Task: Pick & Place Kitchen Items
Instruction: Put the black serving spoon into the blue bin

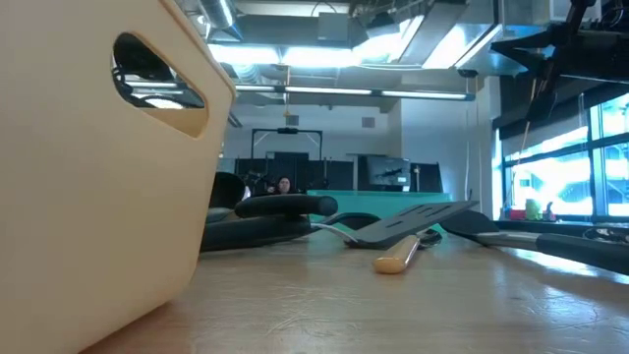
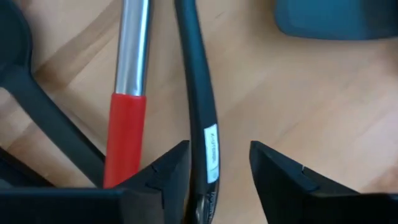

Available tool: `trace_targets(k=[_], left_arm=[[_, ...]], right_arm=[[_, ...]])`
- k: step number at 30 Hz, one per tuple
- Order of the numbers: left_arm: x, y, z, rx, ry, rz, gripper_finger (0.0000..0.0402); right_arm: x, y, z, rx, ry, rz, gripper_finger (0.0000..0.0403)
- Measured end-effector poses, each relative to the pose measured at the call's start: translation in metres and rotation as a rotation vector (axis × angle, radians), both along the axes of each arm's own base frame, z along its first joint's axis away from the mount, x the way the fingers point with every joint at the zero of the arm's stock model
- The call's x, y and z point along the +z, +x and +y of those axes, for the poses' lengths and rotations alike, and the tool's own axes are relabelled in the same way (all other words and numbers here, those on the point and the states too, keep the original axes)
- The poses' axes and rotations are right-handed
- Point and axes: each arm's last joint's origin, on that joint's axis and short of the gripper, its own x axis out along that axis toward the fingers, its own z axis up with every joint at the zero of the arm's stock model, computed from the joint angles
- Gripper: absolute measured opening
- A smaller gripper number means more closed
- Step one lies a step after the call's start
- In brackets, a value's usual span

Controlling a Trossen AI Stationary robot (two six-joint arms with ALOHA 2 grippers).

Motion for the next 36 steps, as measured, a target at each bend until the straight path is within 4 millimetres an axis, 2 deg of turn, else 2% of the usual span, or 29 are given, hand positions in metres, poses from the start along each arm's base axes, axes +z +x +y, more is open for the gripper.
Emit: trace_targets(k=[5,16,22,26,31,36], left_arm=[[-0.009,0.005,0.002,0.001,0.001,0.065,0.0178],[-0.041,0.029,0.008,-0.006,0.018,0.165,0.0175],[-0.055,0.035,0.009,-0.011,-0.011,0.248,0.0168],[-0.056,0.035,0.009,-0.007,-0.016,0.246,0.0134],[-0.049,0.030,0.008,0.011,-0.011,0.218,0.0044],[-0.036,0.016,0.006,0.031,0.024,0.229,0.0038]], right_arm=[[0.000,0.000,0.000,0.000,0.000,0.000,0.0000],[0.000,0.000,0.000,0.002,-0.001,0.001,0.0000],[0.000,0.000,0.000,0.003,-0.001,0.001,0.0000],[0.000,0.000,0.000,0.003,-0.001,0.002,0.0000],[-0.001,0.000,0.000,0.003,-0.001,0.007,0.0000],[-0.001,0.000,0.000,0.003,-0.001,0.011,0.0000]])
